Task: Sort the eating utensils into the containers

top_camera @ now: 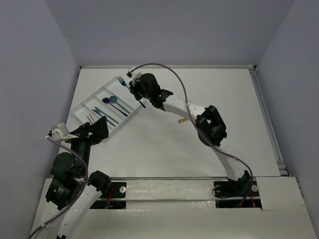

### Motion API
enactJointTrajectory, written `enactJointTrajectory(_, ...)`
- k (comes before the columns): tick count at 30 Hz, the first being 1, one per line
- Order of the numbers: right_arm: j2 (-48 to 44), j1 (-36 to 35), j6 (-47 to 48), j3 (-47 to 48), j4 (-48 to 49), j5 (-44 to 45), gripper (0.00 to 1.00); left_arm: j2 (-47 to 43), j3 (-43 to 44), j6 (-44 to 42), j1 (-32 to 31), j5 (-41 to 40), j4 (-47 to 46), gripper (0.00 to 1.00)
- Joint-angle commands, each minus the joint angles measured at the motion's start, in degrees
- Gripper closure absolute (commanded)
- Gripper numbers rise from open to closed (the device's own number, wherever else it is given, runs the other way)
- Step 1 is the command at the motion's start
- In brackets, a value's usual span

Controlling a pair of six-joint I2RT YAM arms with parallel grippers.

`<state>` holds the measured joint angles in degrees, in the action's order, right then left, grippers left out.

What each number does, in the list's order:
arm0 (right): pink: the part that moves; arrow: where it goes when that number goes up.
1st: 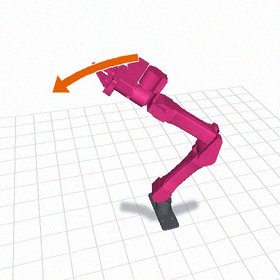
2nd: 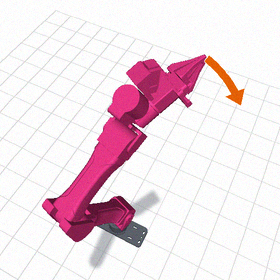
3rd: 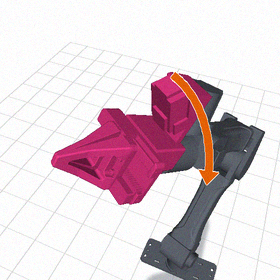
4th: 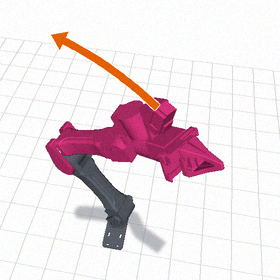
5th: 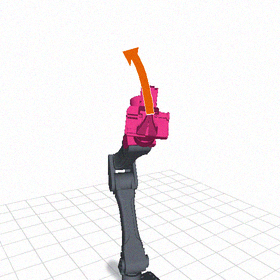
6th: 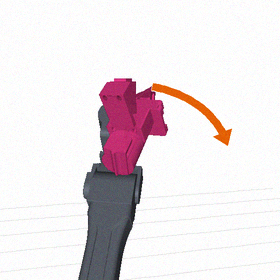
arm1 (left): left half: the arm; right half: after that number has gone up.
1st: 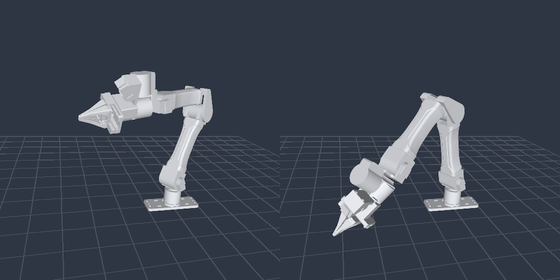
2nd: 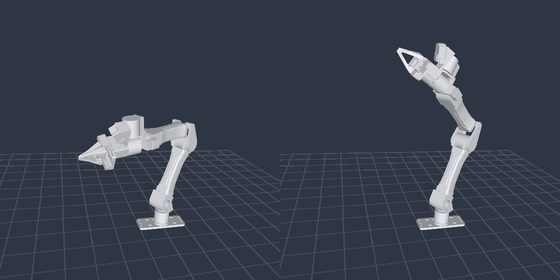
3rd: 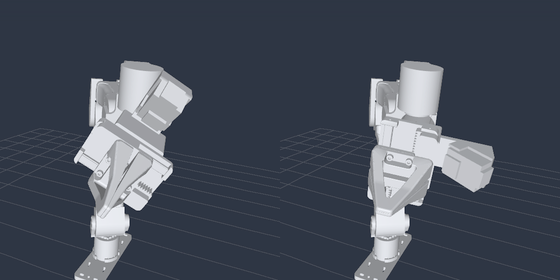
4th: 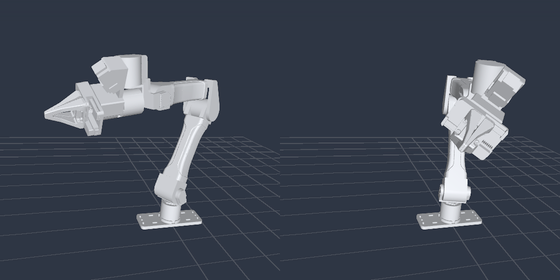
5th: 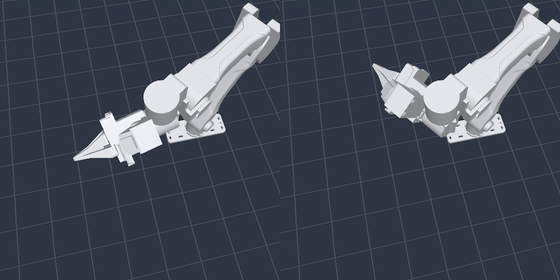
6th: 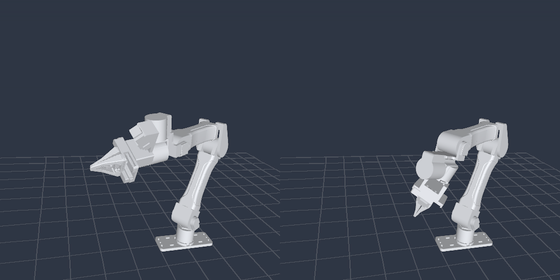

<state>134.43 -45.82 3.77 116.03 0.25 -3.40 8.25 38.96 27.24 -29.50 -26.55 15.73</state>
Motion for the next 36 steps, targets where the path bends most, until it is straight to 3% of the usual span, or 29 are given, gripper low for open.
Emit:
enactJointTrajectory(1,4.2,-0.1,-1.7,9.7,10.2,2.2,1.00,0.1,-0.5,-1.0,0.3,0.2,-2.4,0.01)
enactJointTrajectory(11,15.9,0.4,-5.0,23.5,12.1,3.1,1.00,0.1,-0.5,-1.0,-0.2,-0.4,-2.2,0.01)
enactJointTrajectory(25,17.6,0.4,-6.0,17.7,10.8,0.4,1.00,-0.2,-0.4,-1.0,-0.2,-0.7,-2.2,0.01)
enactJointTrajectory(29,16.1,0.4,-6.0,14.4,12.0,1.1,0.96,-0.4,-0.5,-0.9,-0.2,-0.8,-2.3,0.01)
enactJointTrajectory(36,17.2,0.4,-5.4,16.5,7.8,1.2,0.75,-0.8,-0.4,-0.8,-0.2,-0.9,-2.2,0.01)
